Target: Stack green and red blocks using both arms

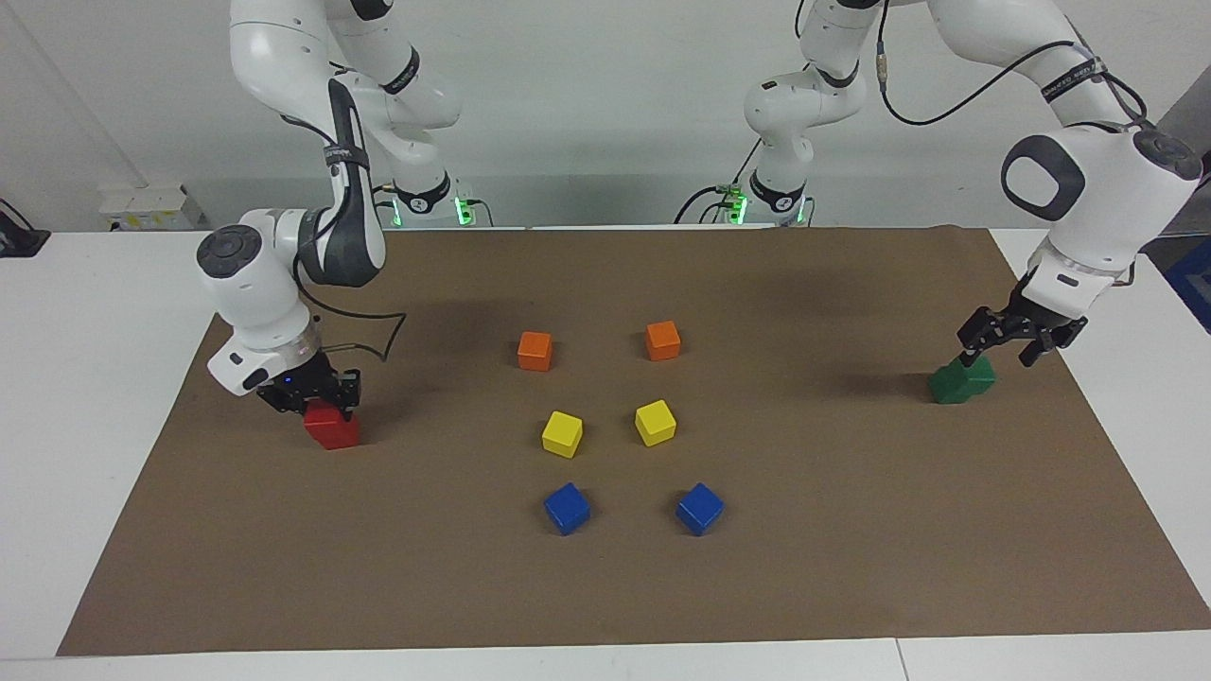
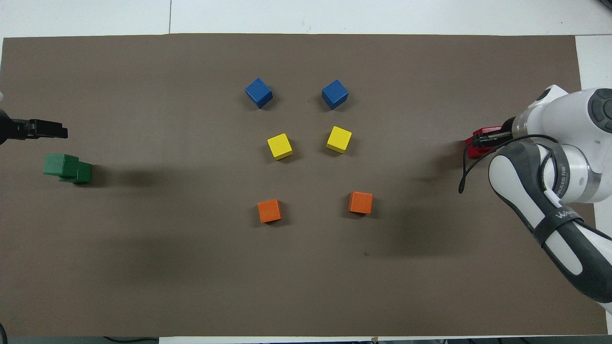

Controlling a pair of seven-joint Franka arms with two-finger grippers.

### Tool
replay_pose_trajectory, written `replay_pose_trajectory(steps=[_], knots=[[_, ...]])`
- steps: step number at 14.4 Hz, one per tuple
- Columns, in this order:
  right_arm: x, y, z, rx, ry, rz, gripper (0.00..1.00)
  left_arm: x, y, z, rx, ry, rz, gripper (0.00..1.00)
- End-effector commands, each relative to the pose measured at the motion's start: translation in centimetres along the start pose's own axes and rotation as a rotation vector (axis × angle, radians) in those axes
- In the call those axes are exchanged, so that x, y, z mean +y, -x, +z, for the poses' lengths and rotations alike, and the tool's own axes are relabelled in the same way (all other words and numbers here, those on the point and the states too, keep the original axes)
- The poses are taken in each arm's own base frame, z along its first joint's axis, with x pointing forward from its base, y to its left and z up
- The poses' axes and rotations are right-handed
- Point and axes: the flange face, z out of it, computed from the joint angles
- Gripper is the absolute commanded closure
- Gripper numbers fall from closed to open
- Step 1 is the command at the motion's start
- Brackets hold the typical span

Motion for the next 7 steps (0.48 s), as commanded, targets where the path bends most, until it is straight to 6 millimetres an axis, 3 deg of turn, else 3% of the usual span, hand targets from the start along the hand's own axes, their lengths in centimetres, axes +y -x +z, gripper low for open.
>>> replay_pose_trajectory(steps=[1, 7], knots=[[-0.1, 0.1, 0.1, 0.013, -0.001, 0.008, 1.0, 2.2, -0.4, -2.5, -0.005, -0.005, -0.02, 0.0], [0.4, 0.6, 0.4, 0.005, -0.001, 0.008, 1.0, 6.8, 0.4, -5.5, 0.002, -0.017, -0.057, 0.0]])
